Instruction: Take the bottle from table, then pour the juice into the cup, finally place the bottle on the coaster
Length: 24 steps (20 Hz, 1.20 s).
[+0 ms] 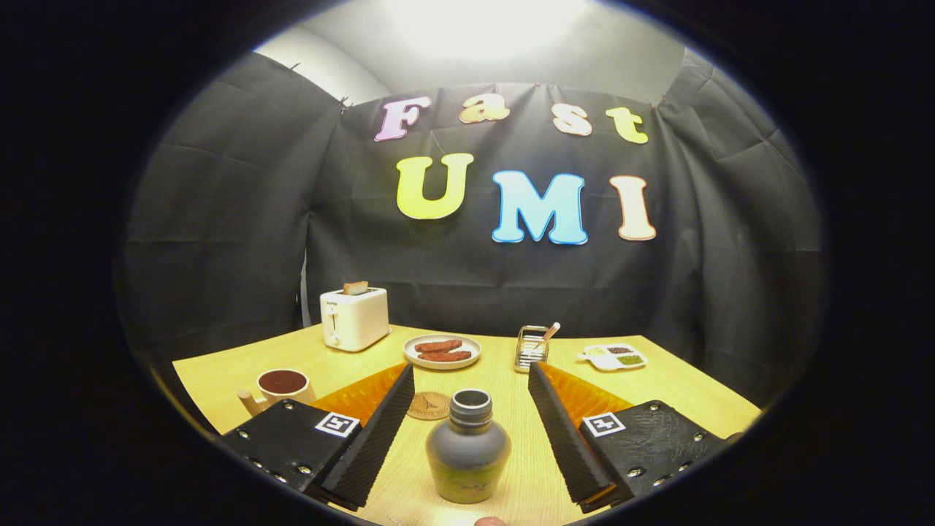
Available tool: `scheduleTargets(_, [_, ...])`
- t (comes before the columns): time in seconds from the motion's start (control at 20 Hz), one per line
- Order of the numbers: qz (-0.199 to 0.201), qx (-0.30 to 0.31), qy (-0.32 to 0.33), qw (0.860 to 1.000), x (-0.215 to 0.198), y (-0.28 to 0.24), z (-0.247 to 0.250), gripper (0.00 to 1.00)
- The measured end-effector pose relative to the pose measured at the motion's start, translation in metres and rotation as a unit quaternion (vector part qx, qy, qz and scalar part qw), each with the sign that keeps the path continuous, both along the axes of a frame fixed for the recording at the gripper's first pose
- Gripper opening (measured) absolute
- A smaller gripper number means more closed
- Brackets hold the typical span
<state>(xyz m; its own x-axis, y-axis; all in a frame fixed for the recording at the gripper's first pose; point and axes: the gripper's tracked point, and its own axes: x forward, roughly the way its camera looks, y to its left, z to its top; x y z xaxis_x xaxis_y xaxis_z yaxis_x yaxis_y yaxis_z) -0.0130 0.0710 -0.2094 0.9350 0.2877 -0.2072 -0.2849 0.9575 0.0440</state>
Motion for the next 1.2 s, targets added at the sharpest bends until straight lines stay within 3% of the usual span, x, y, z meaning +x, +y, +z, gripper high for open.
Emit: scheduleTargets(1.2, [0.026,-0.013,0.128,0.991,-0.020,0.007,-0.115,0.96])
